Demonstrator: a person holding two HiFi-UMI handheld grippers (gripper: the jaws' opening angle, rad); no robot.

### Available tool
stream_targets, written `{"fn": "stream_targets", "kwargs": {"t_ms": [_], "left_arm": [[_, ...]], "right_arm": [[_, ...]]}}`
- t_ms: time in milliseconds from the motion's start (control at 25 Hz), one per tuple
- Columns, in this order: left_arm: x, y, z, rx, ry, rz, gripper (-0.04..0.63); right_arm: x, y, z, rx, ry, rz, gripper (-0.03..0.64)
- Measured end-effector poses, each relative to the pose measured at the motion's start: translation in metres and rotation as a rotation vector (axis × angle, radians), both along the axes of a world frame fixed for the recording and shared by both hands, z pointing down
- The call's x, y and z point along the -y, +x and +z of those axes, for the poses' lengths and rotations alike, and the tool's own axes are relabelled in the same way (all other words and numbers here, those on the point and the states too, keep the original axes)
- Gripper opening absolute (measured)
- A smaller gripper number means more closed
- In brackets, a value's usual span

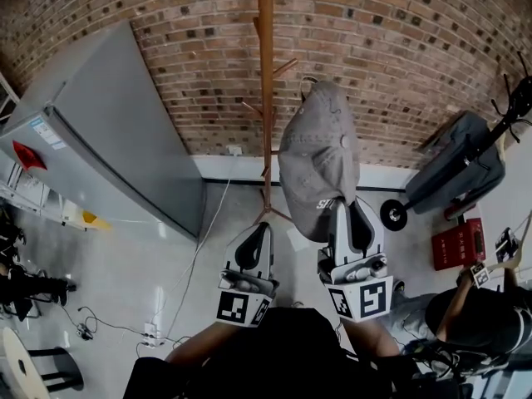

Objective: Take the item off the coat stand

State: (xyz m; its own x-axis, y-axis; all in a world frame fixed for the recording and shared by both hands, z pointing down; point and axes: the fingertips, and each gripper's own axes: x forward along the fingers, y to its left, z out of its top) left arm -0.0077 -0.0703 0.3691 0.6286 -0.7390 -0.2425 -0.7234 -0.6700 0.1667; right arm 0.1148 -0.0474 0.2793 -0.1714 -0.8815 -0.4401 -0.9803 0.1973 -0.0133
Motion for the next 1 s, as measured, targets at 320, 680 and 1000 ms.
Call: {"fn": "stream_targets", "kwargs": {"t_ms": [320, 680, 1000], "left_arm": [[0.010, 0.005, -0.004, 0.016, 0.021, 0.012, 0.017], [0.019, 0.001, -0.005, -0.002, 0.020, 0.015, 0.017], [0.023, 0.003, -0.010, -0.014, 0.034, 0.009, 0.017]], "right_arm": [[0.001, 0.000, 0.015, -0.012, -0.025, 0.029, 0.058], [0.011, -0.002, 0.027, -0.045, -0.028, 0.044, 0.057], [0.012, -0.003, 0.039, -0.034, -0.064, 0.042, 0.057]]}}
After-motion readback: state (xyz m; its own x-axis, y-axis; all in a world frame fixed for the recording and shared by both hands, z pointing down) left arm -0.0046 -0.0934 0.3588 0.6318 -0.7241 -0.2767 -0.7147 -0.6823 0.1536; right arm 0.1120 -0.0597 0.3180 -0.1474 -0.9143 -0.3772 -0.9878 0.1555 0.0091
